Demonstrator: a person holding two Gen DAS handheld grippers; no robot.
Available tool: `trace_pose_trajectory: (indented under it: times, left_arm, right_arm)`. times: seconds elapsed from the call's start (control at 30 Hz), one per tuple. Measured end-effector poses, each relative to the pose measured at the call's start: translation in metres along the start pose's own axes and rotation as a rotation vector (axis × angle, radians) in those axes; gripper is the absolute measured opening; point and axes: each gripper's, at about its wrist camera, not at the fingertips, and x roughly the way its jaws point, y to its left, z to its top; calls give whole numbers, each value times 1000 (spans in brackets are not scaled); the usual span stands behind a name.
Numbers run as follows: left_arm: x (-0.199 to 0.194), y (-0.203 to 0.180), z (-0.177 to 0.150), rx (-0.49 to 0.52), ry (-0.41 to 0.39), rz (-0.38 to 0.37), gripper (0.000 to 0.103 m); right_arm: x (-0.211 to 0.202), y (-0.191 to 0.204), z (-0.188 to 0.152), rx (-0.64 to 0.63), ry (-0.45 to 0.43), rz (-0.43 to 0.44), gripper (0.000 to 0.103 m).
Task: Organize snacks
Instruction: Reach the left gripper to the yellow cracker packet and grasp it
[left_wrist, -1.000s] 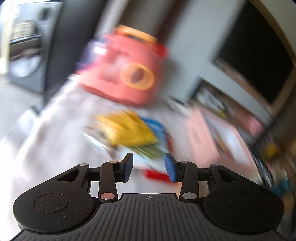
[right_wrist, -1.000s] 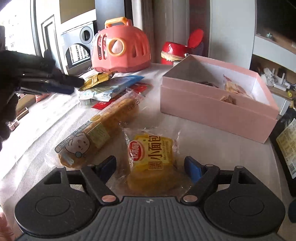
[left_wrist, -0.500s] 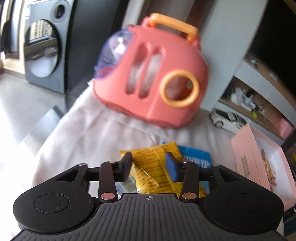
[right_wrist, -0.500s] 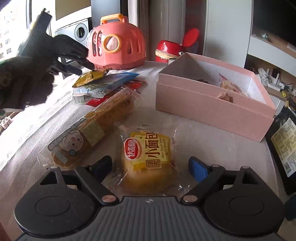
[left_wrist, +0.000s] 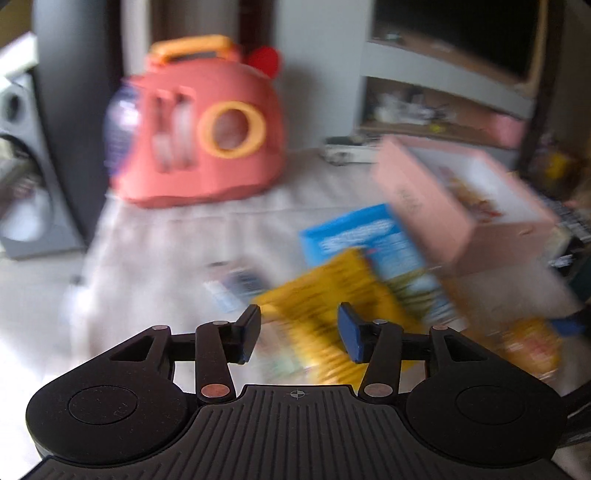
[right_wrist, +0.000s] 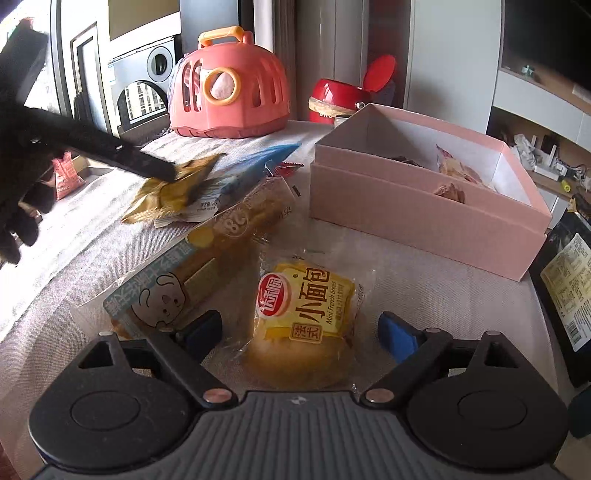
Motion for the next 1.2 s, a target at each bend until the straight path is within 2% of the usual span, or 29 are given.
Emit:
trace_pose_trajectory:
  times: [0.07, 0.13, 0.2, 0.27, 0.33, 0.43, 0.57, 0.67, 0.77, 0.8, 0.87, 1.1, 1.2]
  left_arm:
    - [-11, 4, -2, -28, -21, 40, 47]
    - [-25, 9, -2, -119, -46, -61, 47]
    - [-32, 7, -2, -188, -43, -215, 47]
    - [-32, -10, -3, -185, -16, -314, 47]
    - [-27, -32, -3, -137, 13, -355, 47]
    - [-14, -64, -6, -78, 33, -354, 48]
    - [9, -84, -8, 4, 56, -258, 49]
    - [11, -76, -11, -11, 55, -264, 49]
    - [9, -62, -12, -39, 39, -256, 44]
    - [5, -58, -14, -46, 36, -264, 37]
    - [0, -56, -17, -64, 57, -308, 30]
    - [-18, -68, -29, -56, 114, -416, 30]
    - [-27, -64, -30, -81, 96, -435, 30]
  right_arm:
    - [0, 0, 0, 0, 0, 0, 92]
    - [1, 0, 0, 0, 0, 0, 93]
    - [1, 0, 0, 0, 0, 0, 93]
    - [1, 0, -1, 4, 0, -5, 94]
    - [0, 0, -1, 6, 1, -8, 94]
    - [-1, -1, -2, 8, 1, -11, 95]
    - [-1, 0, -2, 10, 1, -13, 95]
    - [-1, -1, -2, 11, 1, -14, 95]
    - [-1, -1, -2, 15, 0, -14, 95]
    - [-1, -1, -2, 15, 0, -15, 95]
    - [-1, -1, -3, 13, -1, -16, 95]
    - [-2, -6, -2, 4, 32, 30, 101]
    - [-6, -5, -6, -21, 58, 44, 103]
